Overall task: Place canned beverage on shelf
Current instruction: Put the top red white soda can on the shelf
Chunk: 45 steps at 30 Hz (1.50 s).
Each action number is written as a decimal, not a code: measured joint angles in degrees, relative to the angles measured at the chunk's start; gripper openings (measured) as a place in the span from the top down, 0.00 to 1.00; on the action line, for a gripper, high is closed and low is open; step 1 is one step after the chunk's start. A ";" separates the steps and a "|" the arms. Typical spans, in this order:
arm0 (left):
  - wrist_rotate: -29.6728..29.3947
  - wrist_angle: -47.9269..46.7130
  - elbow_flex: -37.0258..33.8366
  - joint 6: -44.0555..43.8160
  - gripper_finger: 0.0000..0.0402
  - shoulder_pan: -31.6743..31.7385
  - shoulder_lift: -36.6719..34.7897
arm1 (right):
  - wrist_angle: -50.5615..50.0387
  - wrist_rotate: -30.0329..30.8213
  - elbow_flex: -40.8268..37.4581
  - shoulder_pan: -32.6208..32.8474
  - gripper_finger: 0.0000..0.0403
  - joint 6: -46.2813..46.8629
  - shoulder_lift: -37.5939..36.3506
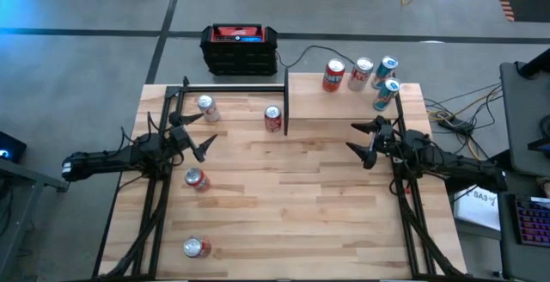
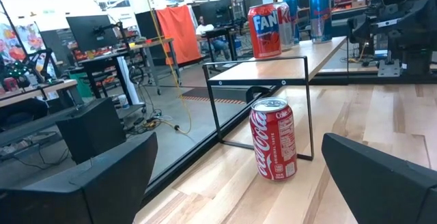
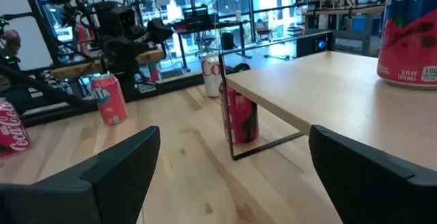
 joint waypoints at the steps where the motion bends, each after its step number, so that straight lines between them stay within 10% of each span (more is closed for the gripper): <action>1: 0.00 0.02 0.02 0.00 0.01 0.00 0.00 | 0.00 0.00 -0.01 0.00 0.11 0.00 0.04; 38: 0.02 2.51 0.00 -0.19 0.01 0.00 0.00 | 0.28 0.20 -0.07 0.00 0.11 0.00 0.10; 45: -3.08 1.06 1.88 -12.14 0.01 0.00 0.05 | 0.28 0.17 -0.07 0.00 0.11 0.00 0.08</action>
